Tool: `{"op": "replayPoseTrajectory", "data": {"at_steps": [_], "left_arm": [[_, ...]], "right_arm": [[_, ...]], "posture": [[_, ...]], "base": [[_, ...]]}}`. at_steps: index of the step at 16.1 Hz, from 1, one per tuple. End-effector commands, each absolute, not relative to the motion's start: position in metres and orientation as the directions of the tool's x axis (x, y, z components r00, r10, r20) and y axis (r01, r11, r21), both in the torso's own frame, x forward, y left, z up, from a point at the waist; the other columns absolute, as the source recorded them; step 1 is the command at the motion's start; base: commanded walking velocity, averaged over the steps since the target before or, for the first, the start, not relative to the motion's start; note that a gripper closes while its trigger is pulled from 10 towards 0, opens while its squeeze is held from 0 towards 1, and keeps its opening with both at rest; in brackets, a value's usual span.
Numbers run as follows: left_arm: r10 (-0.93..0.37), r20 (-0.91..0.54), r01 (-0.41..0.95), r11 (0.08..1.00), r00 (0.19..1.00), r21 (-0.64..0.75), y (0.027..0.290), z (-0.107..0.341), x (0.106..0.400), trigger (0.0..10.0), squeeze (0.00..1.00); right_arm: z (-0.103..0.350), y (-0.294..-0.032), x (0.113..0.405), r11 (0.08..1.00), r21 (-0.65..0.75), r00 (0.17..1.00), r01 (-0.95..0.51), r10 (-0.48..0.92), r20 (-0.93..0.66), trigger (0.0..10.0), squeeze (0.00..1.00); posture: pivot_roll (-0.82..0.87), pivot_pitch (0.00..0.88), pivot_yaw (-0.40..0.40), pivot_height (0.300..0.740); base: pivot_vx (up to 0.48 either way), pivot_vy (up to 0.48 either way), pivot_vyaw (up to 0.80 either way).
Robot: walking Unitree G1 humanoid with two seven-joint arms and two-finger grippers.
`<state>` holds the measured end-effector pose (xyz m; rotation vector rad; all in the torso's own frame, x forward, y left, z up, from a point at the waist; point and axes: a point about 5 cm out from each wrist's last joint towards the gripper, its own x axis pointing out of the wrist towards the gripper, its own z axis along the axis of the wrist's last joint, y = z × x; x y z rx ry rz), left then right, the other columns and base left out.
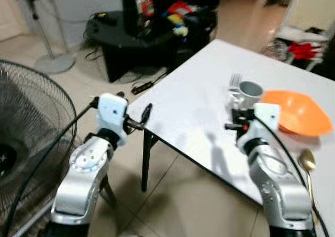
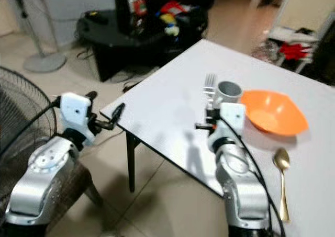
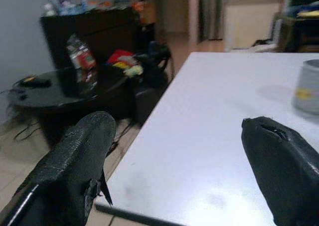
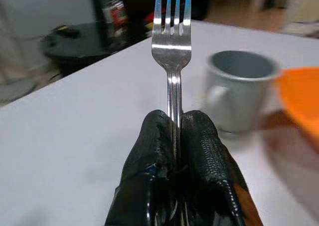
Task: Setting the table
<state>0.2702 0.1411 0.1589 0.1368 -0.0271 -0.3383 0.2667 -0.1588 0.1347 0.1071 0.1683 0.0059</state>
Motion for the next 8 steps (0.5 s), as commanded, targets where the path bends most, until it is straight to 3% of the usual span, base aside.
{"op": "replayPoseTrajectory", "data": {"at_steps": [1,5,7,8], "left_arm": [[-0.328,-0.001,0.325,0.933,0.945,0.154,0.1438,0.1597,0.2726,10.0,0.0],[-0.342,-0.004,0.338,0.927,0.94,0.164,0.1452,0.1608,0.2737,10.0,0.0],[-0.342,0.006,0.335,0.922,0.94,0.197,0.1459,0.1632,0.2757,10.0,0.0],[-0.342,0.006,0.331,0.914,0.94,0.232,0.1446,0.1646,0.277,10.0,0.0]], "right_arm": [[0.1346,-0.1575,0.2666,0.993,0.115,0.984,0.009,0.012,-0.176,10.0,0.0],[0.1328,-0.1554,0.265,0.992,0.126,0.983,0.018,0.005,-0.183,10.0,0.0],[0.1324,-0.1552,0.2641,0.992,0.127,0.982,0.021,0.003,-0.188,10.0,0.0],[0.132,-0.1565,0.2645,0.991,0.128,0.981,0.029,-0.004,-0.192,10.0,0.0]], "posture": [[0.05,0.0,-0.028,0.74],[0.05,0.0,-0.02,0.74],[0.05,0.0,-0.017,0.74],[0.05,0.0,-0.015,0.74]], "base": [[0.0,0.48,-0.79],[0.0,0.48,-0.8],[0.0,0.0,-0.79],[0.0,-0.48,-0.42]]}}
